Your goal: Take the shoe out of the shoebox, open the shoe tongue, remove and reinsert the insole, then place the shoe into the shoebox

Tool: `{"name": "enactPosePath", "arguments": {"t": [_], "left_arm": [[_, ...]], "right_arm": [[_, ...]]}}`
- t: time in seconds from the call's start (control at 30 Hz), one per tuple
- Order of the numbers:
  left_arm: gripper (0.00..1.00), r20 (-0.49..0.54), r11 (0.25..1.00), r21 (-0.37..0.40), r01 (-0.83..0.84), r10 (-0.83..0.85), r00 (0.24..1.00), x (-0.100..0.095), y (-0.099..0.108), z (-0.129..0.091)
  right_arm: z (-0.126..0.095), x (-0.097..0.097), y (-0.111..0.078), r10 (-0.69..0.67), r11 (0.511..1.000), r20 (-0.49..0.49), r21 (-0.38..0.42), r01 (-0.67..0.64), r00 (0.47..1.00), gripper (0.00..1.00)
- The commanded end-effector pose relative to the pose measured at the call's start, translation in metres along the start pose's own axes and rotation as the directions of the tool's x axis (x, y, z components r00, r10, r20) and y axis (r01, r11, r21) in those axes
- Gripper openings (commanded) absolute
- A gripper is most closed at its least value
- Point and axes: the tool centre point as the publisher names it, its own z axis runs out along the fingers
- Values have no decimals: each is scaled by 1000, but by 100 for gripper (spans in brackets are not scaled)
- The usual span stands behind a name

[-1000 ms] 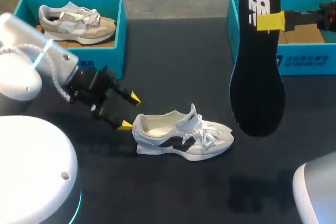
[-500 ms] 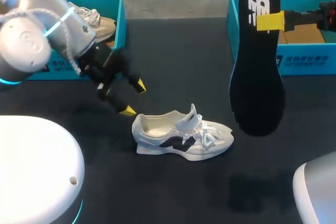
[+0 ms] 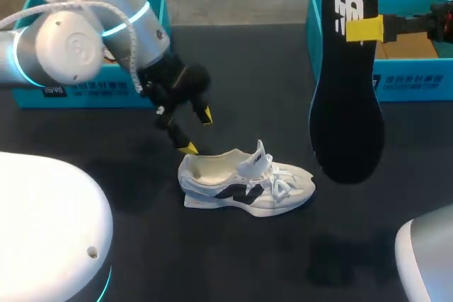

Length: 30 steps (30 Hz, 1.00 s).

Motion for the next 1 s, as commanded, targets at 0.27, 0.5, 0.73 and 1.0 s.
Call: {"name": "enactPosePath", "arguments": {"t": [0.27, 0.5, 0.73, 1.0], "left_arm": [[100, 12, 994, -105, -10, 11, 1000, -8, -5, 25], [100, 39, 993, -117, -27, 31, 999, -7, -8, 31], [100, 34, 994, -112, -9, 13, 999, -5, -9, 36], [100, -4, 990, -137, -37, 37, 999, 16, -6, 9]], "right_arm": [[2, -1, 4, 1, 1000, 0, 8, -1, 1000, 0], [2, -1, 4, 1, 1000, 0, 8, -1, 1000, 0], [2, -1, 4, 1, 1000, 0, 8, -1, 1000, 0], [2, -1, 4, 1, 1000, 0, 8, -1, 1000, 0]]}}
